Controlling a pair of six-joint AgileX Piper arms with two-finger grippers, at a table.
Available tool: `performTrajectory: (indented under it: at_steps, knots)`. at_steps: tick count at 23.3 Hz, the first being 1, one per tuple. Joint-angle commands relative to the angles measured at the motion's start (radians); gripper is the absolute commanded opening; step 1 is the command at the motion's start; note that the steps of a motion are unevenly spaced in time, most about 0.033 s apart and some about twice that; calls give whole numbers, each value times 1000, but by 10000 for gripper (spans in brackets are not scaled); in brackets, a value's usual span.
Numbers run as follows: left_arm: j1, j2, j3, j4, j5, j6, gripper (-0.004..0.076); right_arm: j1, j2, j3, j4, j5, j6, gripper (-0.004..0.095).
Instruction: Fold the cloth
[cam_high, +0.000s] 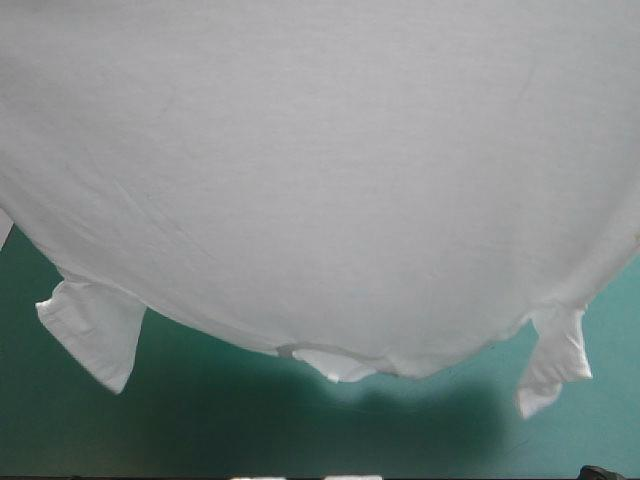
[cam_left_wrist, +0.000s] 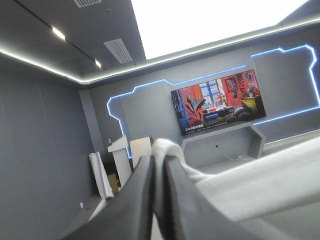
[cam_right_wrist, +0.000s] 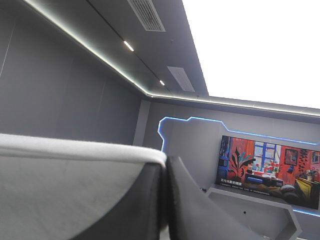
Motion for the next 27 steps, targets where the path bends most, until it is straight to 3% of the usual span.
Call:
performTrajectory:
  at_steps: [1, 3, 9, 13, 14, 15, 17, 22, 27]
  knots:
    - [-1, 18, 51, 56, -108, 2, -8, -9, 18, 28, -75, -84, -12, -19]
    - [-1, 66, 116, 8, -178, 1, -8, -9, 64, 60, -126, -142, 42, -19]
    - [-1, 247, 149, 22, -358, -50, -8, -41, 237, 69, -447, -256, 325, -19]
    - [55, 317, 132, 3, -517, -93, -8, -270, 317, 69, -376, -487, 448, -19]
    - [93, 320, 111, -21, -544, -96, -8, -356, 333, 69, -325, -587, 500, -19]
    - [114, 320, 98, -48, -545, -94, -8, -386, 337, 69, -296, -622, 513, -19]
    - [186, 320, 76, -129, -564, -58, -8, -493, 339, 69, -132, -699, 525, -19]
    - [231, 323, 80, -258, -534, 35, -8, -541, 343, 69, -88, -617, 508, -19]
    - [231, 396, 82, -399, -393, 111, -8, -543, 397, 69, -18, -302, 442, -19]
